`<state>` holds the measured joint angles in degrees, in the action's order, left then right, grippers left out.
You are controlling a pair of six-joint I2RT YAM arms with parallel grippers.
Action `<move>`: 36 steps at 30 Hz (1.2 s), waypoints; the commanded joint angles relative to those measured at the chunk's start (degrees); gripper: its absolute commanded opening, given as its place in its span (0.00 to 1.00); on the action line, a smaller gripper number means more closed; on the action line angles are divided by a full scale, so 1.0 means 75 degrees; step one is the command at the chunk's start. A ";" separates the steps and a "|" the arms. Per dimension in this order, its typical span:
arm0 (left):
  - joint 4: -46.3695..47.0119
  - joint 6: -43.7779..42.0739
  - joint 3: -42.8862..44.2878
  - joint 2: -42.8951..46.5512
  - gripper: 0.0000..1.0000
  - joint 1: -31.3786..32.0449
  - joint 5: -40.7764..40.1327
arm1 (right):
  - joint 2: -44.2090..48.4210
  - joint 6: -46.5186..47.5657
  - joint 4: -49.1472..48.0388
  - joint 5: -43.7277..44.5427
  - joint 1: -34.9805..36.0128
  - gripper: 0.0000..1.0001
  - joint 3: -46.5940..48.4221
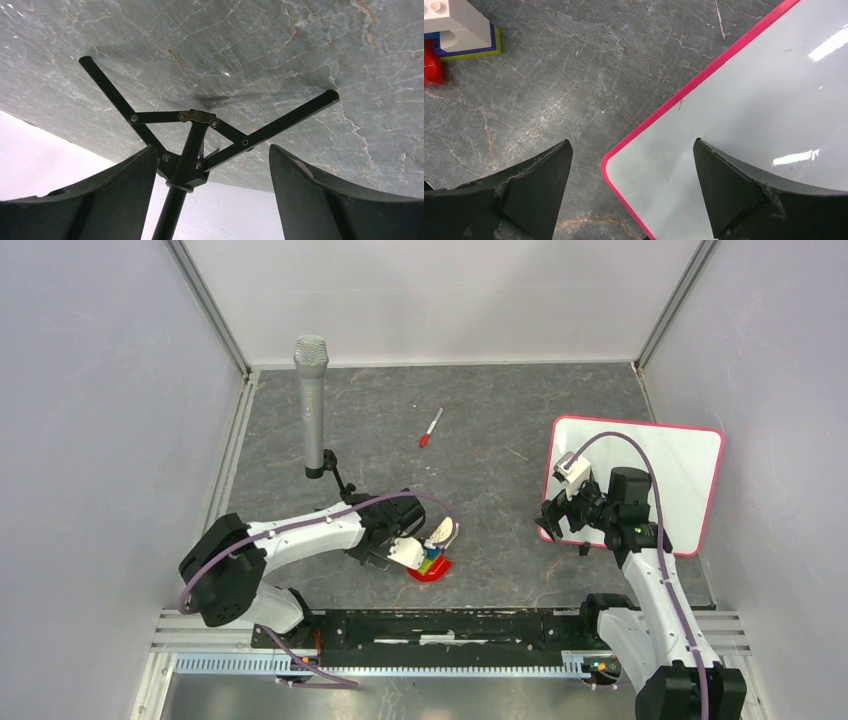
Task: Write a sentence on the whiteboard
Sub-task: Move the distractor to the center of the board.
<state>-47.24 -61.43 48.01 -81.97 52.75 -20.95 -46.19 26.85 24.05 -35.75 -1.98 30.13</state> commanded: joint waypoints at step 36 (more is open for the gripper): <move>0.2833 -0.3573 0.0153 -0.1644 0.80 -0.3466 0.0122 | -0.0258 -0.0041 -0.0184 0.0041 0.0029 0.97 0.0049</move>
<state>-29.15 -82.32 47.11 -92.07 29.93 -20.93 -47.77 26.85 24.03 -35.75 -1.98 30.13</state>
